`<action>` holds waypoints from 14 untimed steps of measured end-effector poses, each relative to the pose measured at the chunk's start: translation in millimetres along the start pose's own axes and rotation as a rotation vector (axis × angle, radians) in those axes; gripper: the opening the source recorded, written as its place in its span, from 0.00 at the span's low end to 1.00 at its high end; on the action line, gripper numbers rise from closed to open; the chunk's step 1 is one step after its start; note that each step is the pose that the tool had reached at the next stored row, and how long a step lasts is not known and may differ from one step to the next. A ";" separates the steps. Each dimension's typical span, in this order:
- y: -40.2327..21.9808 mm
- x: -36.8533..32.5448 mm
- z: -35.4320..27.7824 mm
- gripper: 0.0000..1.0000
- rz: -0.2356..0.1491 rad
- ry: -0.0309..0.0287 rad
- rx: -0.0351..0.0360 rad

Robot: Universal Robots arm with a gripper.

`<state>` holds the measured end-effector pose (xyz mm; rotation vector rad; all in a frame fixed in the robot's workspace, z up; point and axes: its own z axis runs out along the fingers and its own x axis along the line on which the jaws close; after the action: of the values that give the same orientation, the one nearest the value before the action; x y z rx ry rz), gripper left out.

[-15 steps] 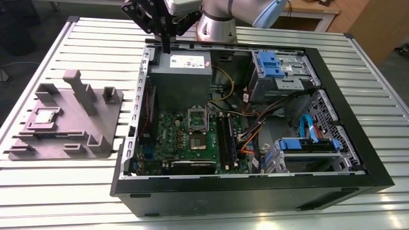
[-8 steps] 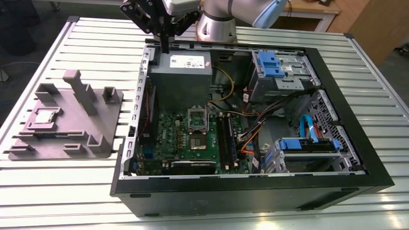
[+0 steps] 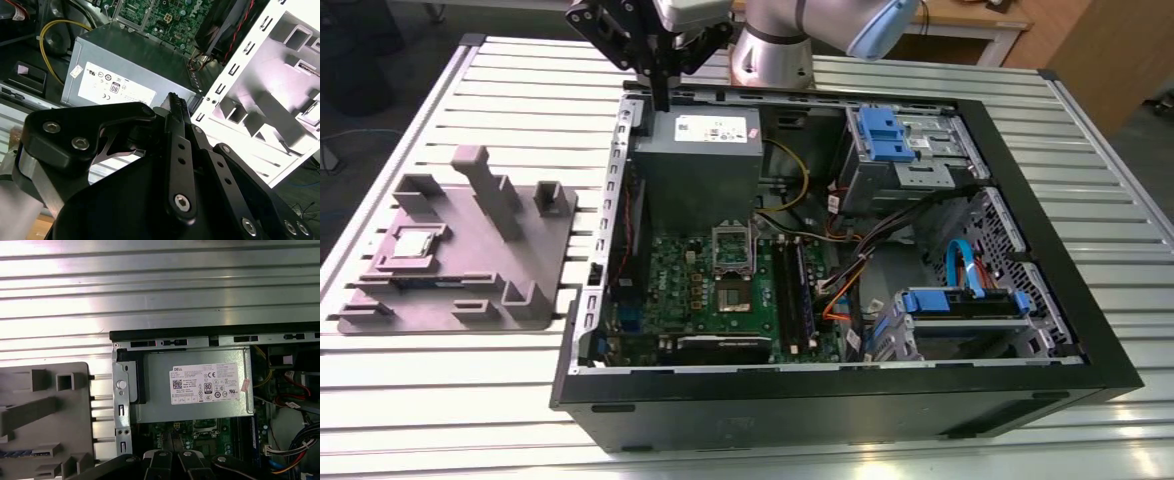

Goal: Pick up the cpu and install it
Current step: 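Reach for the cpu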

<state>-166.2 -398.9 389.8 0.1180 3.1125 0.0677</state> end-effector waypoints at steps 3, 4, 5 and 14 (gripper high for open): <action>-0.1 0.8 0.1 0.10 0.000 0.0000 0.0000; -0.1 1.2 0.1 0.10 0.000 0.0000 0.0000; -0.2 1.7 0.1 0.10 0.000 0.0000 0.0000; -0.4 5.5 0.0 0.10 0.000 0.0000 0.0000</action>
<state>-171.7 -398.9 389.6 0.1180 3.1125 0.0678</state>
